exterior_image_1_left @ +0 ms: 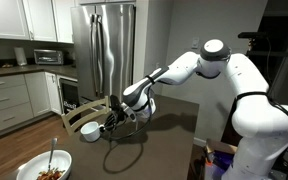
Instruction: Pour the cereal in the glass into the bowl then pour the cereal in the mug into the bowl.
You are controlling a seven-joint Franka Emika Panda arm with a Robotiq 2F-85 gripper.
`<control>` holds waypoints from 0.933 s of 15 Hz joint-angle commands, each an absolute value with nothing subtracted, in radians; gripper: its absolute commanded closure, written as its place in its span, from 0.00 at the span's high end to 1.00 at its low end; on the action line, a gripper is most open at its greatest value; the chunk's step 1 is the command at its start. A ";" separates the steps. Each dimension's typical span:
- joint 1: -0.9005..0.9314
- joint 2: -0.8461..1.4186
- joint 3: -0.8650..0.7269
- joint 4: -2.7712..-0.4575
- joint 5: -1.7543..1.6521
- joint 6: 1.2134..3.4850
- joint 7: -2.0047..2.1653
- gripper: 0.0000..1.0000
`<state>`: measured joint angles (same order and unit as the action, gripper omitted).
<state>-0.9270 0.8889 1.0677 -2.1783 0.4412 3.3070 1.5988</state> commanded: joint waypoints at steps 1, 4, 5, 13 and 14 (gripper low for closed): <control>-0.922 0.894 1.050 -2.191 0.453 3.334 1.587 0.08; -0.903 0.866 1.025 -2.197 0.460 3.334 1.593 0.08; -0.891 0.850 1.011 -2.199 0.466 3.335 1.598 0.08; -0.781 0.704 0.874 -2.221 0.483 3.342 1.617 0.72; -0.756 0.669 0.848 -2.227 0.487 3.344 1.621 0.79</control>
<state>-0.8147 0.7947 0.9034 -2.1836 0.4420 3.3283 1.5989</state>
